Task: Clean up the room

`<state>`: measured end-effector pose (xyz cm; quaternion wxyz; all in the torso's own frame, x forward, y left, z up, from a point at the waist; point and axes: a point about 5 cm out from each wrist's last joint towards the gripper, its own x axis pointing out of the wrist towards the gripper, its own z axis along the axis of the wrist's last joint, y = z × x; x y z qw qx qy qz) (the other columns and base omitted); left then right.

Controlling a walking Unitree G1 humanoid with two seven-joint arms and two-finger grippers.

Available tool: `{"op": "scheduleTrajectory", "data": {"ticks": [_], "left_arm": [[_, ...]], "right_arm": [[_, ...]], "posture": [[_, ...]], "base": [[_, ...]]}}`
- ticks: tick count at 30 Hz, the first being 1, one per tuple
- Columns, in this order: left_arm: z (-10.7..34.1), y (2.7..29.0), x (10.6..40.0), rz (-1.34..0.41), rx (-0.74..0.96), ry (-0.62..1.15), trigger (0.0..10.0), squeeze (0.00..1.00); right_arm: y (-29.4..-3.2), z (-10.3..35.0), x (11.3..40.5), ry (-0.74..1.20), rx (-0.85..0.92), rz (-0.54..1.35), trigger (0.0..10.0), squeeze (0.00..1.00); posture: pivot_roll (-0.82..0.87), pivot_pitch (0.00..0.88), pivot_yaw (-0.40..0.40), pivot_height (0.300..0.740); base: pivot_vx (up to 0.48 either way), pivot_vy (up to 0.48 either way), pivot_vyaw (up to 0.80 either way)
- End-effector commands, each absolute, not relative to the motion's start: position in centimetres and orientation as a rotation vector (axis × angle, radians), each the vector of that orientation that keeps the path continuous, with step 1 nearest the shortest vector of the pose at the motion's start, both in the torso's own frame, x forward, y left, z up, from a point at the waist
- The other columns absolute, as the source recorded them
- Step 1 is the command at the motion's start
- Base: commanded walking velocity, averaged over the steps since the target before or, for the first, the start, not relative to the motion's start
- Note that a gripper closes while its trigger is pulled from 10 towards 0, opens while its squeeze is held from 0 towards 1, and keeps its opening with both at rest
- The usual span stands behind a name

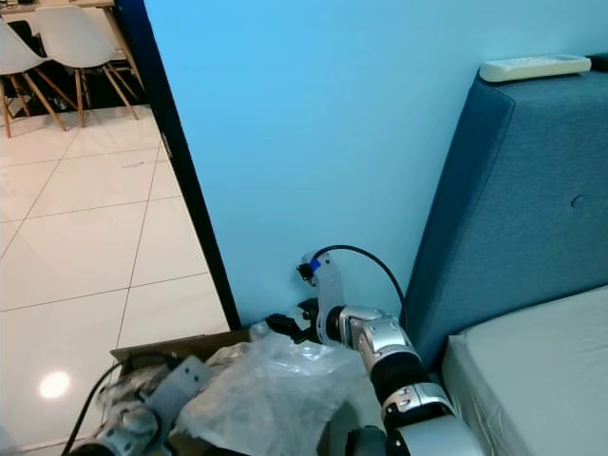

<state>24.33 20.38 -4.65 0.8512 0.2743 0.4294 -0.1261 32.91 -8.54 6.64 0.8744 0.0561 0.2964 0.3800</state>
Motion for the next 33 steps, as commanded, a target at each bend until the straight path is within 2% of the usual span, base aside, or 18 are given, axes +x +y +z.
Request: {"op": "scheduleTrajectory", "data": {"ticks": [1,2,4,6,8,9,12,14,19,26,28,30,31,32,33], "left_arm": [[-4.4,21.4,24.5,-0.215,0.635,0.898,10.0,1.0],[-4.1,22.4,24.5,-0.189,0.706,0.898,10.0,1.0],[-4.1,22.4,24.5,-0.189,0.706,0.898,10.0,1.0],[-3.9,24.3,24.1,-0.168,0.83,0.925,10.0,1.0],[-3.9,24.3,24.1,-0.168,0.83,0.925,10.0,1.0],[-4.0,25.4,23.6,-0.173,0.896,0.956,10.0,1.0],[-4.1,26.1,23.1,-0.177,0.942,0.985,10.0,1.0],[-4.3,27.8,21.7,-0.23,1.036,1.072,10.0,1.0],[-4.1,29.1,20.9,-0.307,0.987,1.174,10.0,1.0],[-1.7,30.8,22.7,-0.395,0.95,1.203,10.0,1.0],[0.3,30.2,24.8,-0.428,0.872,1.092,10.0,1.0],[2.7,27.9,27.3,-0.469,0.712,0.867,10.0,1.0],[2.7,27.9,27.3,-0.469,0.712,0.867,10.0,1.0],[4.6,24.8,28.4,-0.598,0.531,0.661,10.0,0.75],[4.6,24.8,28.4,-0.598,0.531,0.661,10.0,0.75]], "right_arm": [[-8.5,6.6,32.8,0.616,0.14,0.78,10.0,0.0],[-8.5,6.7,32.8,0.613,0.146,0.776,10.0,0.0],[-8.5,6.7,32.8,0.613,0.146,0.776,10.0,0.0],[-8.6,6.8,32.8,0.609,0.151,0.771,10.0,0.0],[-8.6,6.8,32.8,0.609,0.151,0.771,10.0,0.0],[-8.6,6.8,32.8,0.608,0.153,0.769,10.0,0.0],[-8.6,6.8,32.8,0.608,0.153,0.767,10.0,0.0],[-8.5,7.0,32.8,0.6,0.161,0.774,10.0,0.0],[-8.6,7.2,32.8,0.593,0.169,0.777,10.0,0.0],[-8.6,7.6,32.9,0.567,0.179,0.804,10.0,0.0],[-8.4,7.9,32.9,0.535,0.203,0.818,10.0,0.0],[-8.7,7.7,33.0,0.515,0.235,0.784,10.0,0.0],[-8.7,7.7,33.0,0.515,0.235,0.784,10.0,0.0],[-9.4,7.3,33.1,0.494,0.267,0.737,10.0,0.0],[-9.4,7.3,33.1,0.494,0.267,0.737,10.0,0.0]], "posture": [[-0.06,0.048,-0.022,0.615],[-0.05,0.048,-0.02,0.615],[-0.05,0.048,-0.02,0.615],[-0.05,0.049,-0.02,0.615],[-0.05,0.049,-0.02,0.615],[-0.05,0.049,-0.021,0.615],[-0.04,0.049,-0.022,0.615],[-0.04,0.049,-0.025,0.615],[-0.04,0.047,-0.031,0.615],[-0.03,0.041,-0.036,0.615],[-0.04,0.038,-0.036,0.615],[-0.03,0.036,-0.039,0.615],[-0.03,0.036,-0.039,0.615],[-0.02,0.032,-0.048,0.615],[-0.02,0.032,-0.048,0.615]], "base": [[0.0,0.0,0.0],[0.0,0.0,0.0],[0.0,0.0,0.0],[0.0,0.0,0.0],[0.0,0.0,0.0],[0.0,0.0,0.0],[0.0,0.0,0.0],[0.0,0.0,0.0],[0.0,0.0,0.0],[0.0,0.0,0.0],[0.0,0.0,0.0],[0.0,0.0,0.0],[0.0,0.0,0.0],[0.0,0.0,0.0],[0.0,0.0,0.0]]}}
